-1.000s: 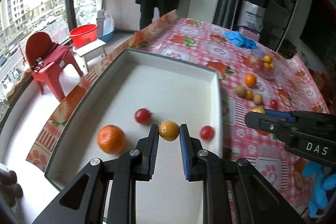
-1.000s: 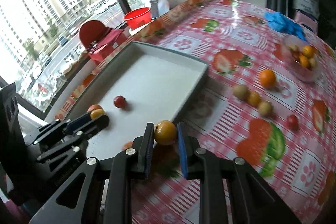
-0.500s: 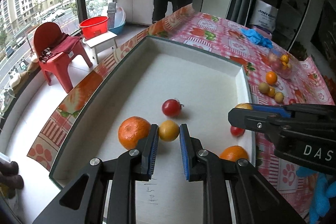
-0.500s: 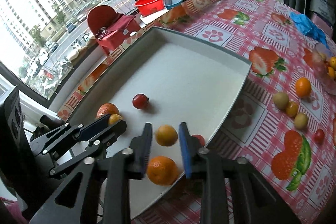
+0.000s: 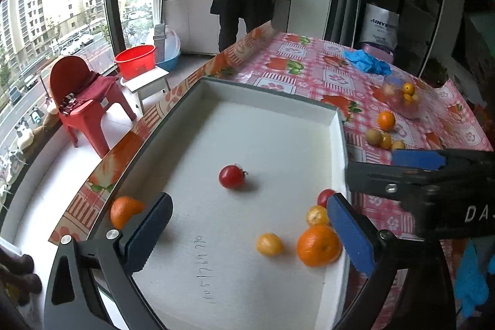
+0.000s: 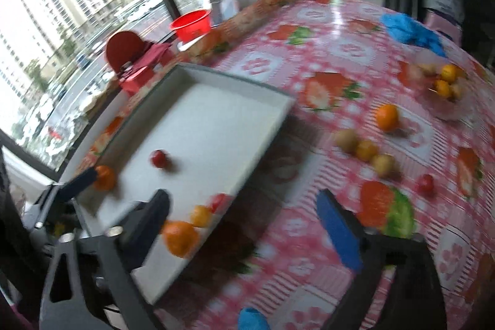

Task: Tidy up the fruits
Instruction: 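Lower the yellow cherry tomatoes into the tray and open both tools, then move both open tools back toward the kiwis on the cloth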

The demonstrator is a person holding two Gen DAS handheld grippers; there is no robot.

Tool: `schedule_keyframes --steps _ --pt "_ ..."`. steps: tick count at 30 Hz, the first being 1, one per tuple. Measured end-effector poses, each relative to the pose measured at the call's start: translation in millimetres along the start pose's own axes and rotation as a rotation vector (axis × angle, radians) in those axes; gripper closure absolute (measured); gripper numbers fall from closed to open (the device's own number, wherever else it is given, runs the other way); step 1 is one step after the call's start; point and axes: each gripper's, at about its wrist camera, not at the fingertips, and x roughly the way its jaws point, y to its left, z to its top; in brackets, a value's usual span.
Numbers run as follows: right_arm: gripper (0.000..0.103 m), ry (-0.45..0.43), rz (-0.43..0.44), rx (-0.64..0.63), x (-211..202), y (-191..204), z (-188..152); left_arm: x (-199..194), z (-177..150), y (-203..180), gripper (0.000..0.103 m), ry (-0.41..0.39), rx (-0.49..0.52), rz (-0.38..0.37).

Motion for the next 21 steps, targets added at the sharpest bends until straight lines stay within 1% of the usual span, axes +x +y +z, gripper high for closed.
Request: schedule_keyframes --steps 5,9,14,16,18,19,21 --pt "0.000 0.001 -0.102 0.065 -11.7 -49.8 -12.2 -4.2 9.3 -11.7 0.002 0.017 0.002 -0.028" --pt "0.000 0.018 -0.214 0.115 -17.8 -92.9 -31.7 -11.6 17.8 -32.9 0.002 0.028 0.027 -0.078" --pt "0.000 0.036 -0.331 0.168 -26.5 -138.8 -62.3 -22.4 38.3 -73.7 0.002 0.032 0.066 -0.169" --pt "0.000 0.041 -0.370 0.191 -30.0 -153.5 -76.0 -25.6 50.9 -94.4 0.002 0.019 0.078 -0.201" --pt "0.000 0.040 -0.418 0.203 -34.1 -164.5 -92.9 -23.8 62.9 -117.2 0.002 0.006 0.104 -0.205" --pt "0.000 0.040 -0.430 0.201 -35.0 -166.2 -97.6 -20.1 67.0 -126.7 0.002 0.008 0.116 -0.206" --pt "0.000 0.001 -0.397 0.214 -41.4 -171.7 -109.8 -4.5 74.6 -145.5 0.002 0.030 0.132 -0.207"
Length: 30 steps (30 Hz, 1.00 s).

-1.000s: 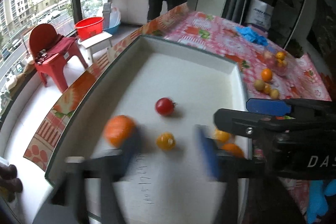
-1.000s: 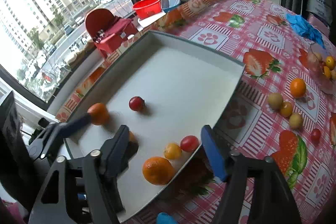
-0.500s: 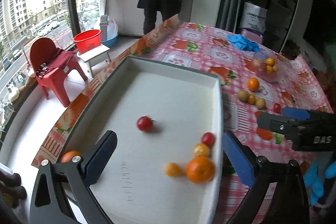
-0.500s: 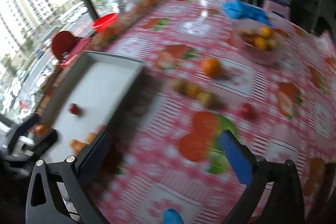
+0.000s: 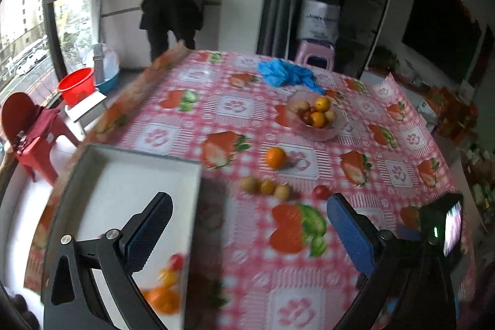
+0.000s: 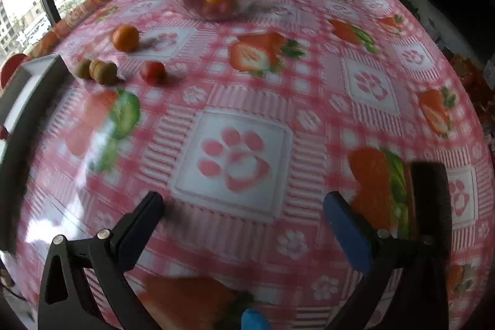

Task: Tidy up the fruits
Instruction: 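Move both open tools back toward the kiwis on the cloth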

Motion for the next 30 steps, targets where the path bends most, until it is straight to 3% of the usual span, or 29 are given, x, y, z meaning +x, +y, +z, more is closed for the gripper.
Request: schedule_keyframes --steps 4,8,9,10,11,12,19,24,30 --pt "0.000 -0.084 0.013 -0.010 -5.3 -3.4 -13.4 54.1 7.0 -20.0 0.002 0.071 0.024 0.062" --pt "0.000 -0.090 0.005 -0.007 -4.7 0.1 -14.0 90.3 6.9 -23.3 0.003 0.117 -0.001 0.090" --pt "0.000 -0.090 0.006 -0.006 -4.4 0.2 -13.8 96.8 7.1 -23.9 0.006 0.120 -0.001 0.103" --pt "0.000 -0.091 0.006 -0.006 -3.4 -0.1 -13.5 103.9 7.6 -24.6 0.018 0.125 0.002 0.113" --pt "0.000 -0.090 0.007 -0.006 -3.4 -0.1 -13.5 110.3 8.4 -24.8 0.024 0.142 0.007 0.117" --pt "0.000 -0.091 0.007 -0.006 -3.6 0.0 -13.5 119.2 9.4 -24.1 0.025 0.164 0.008 0.120" --pt "0.000 -0.090 0.006 -0.006 -4.2 0.4 -13.9 151.5 9.0 -16.9 0.025 0.203 0.007 0.168" --pt "0.000 -0.091 0.006 -0.006 -4.2 0.3 -14.2 159.8 2.4 -19.6 0.051 0.208 0.017 0.138" --pt "0.000 -0.091 0.006 -0.006 -4.1 0.1 -14.4 144.1 -18.4 -33.7 0.051 0.197 0.066 0.102"
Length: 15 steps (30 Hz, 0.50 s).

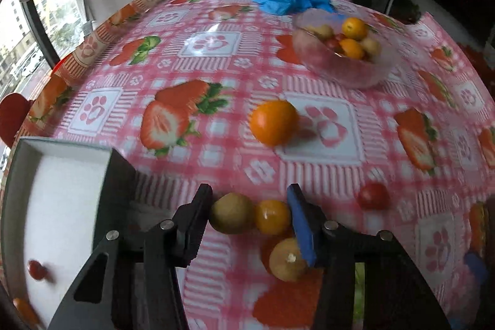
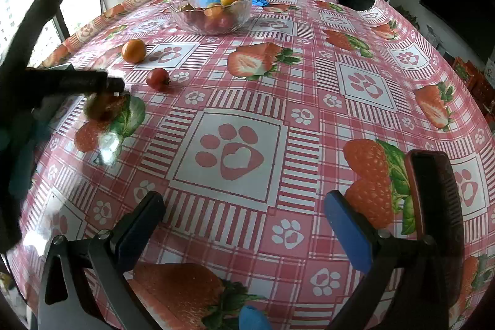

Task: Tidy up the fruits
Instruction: 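Move both open tools back toward the kiwis on the cloth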

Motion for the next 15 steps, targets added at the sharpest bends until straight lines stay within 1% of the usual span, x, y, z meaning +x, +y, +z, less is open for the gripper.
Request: schedule_keyframes --steps 7,10,15 --pt "0.000 0.000 0.001 0.001 -0.5 -0.3 -0.4 -27.8 -43.7 -20.2 0.052 -0.024 0.036 -0.048" --pt "0.000 -0.001 0.004 0.003 0.2 -0.4 0.4 -37.5 -56.9 -30.2 0.052 -0.028 0.048 -0.069" --pt "0.000 -0.001 0.002 0.003 0.4 -0.1 0.4 -46.7 -69.0 -41.8 0.052 -0.029 0.075 -0.100"
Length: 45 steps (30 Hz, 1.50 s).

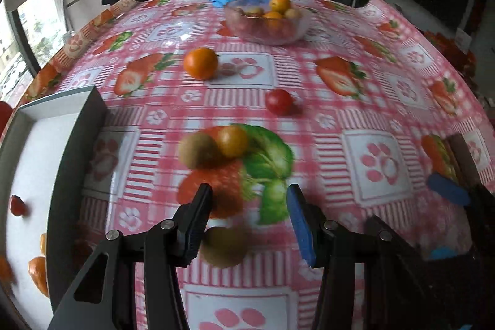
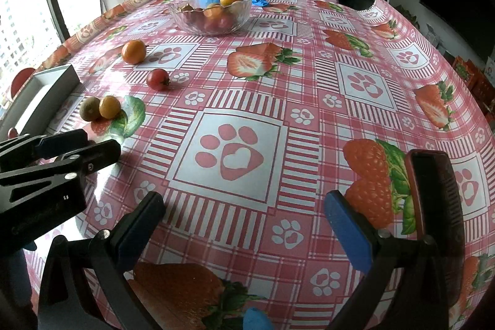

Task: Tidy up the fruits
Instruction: 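Move both open tools back toward the kiwis on the cloth, then grasp a brown kiwi with the left tool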

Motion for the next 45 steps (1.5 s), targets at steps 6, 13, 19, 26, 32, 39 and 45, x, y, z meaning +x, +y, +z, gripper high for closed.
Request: schedule_keyframes --steps 6,13,19,26,32,39,45 --pt "0.000 0.000 0.000 0.000 0.1 0.2 0.0 -15.6 0.5 12.6 0.041 -0.037 -0.032 -0.010" --pt "0.000 0.000 -0.001 0.000 0.1 0.4 -0.2 -43.4 -18.0 38.7 0.014 -0.128 -0.050 0.052" --pt "0.000 0.000 -0.001 0.000 0.2 0.5 -0.2 -33.4 -42.2 37.6 0.014 -0.088 -0.038 0.070" --pt "0.000 0.000 -0.001 0.000 0.3 0.4 -0.3 -25.4 -44.0 39.8 0.014 -0.059 -0.048 0.084" --pt "0.000 0.000 -0.001 0.000 0.1 0.6 -0.4 -18.4 -24.8 44.0 0.014 -0.052 -0.068 0.085" --pt "0.000 0.000 -0.002 -0.001 -0.1 0.9 -0.2 -3.4 -12.2 39.0 0.026 -0.024 -0.053 0.090" --pt "0.000 0.000 -0.003 -0.001 0.3 1.0 -0.3 -6.9 -12.3 38.0 0.060 -0.028 -0.050 0.068"
